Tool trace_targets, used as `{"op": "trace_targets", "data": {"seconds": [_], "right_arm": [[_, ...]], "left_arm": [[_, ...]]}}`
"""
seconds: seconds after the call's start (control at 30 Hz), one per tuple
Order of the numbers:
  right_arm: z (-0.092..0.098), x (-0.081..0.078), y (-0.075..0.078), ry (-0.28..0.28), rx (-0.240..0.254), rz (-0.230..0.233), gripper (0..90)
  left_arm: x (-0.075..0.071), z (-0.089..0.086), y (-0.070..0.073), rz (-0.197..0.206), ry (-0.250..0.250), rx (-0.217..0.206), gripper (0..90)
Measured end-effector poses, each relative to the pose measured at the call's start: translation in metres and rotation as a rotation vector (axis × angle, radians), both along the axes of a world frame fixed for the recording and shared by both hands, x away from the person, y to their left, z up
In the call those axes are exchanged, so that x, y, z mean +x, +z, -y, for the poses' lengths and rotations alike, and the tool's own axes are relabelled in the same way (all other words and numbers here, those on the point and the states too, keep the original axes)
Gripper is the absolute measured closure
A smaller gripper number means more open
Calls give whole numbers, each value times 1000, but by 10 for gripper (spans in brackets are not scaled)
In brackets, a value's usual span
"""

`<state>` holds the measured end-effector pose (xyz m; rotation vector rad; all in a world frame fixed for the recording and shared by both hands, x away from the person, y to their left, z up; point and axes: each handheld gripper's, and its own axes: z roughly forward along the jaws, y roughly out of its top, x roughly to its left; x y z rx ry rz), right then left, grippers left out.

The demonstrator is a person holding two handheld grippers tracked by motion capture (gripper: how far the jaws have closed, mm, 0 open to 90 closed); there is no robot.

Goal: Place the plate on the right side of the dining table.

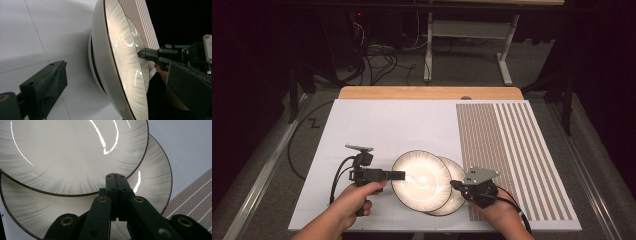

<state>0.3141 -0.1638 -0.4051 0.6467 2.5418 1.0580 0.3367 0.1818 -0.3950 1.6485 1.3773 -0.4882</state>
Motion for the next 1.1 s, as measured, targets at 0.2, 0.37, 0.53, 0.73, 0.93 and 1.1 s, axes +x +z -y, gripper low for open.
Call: {"op": "trace_targets", "data": {"seconds": [0.2,0.37,0.53,0.73,0.93,1.1], "right_arm": [[0,0,0,-2,1,0,900],[-1,0,0,2,-1,1,900],[-1,0,0,-3,-2,-2,900],[-1,0,0,-2,-8,1,900],[-1,0,-1,-2,-8,7,900],[-1,0,-1,-7,-15,7,900]], "left_arm": [[3,4,-5,-48,-33,-16,173],[5,6,-6,-57,-32,-17,281],[6,10,-8,-77,-53,14,458],[8,12,-9,-126,-53,55,600],[9,12,-7,-140,-53,75,684],[9,13,-6,-143,-52,100,711]]}}
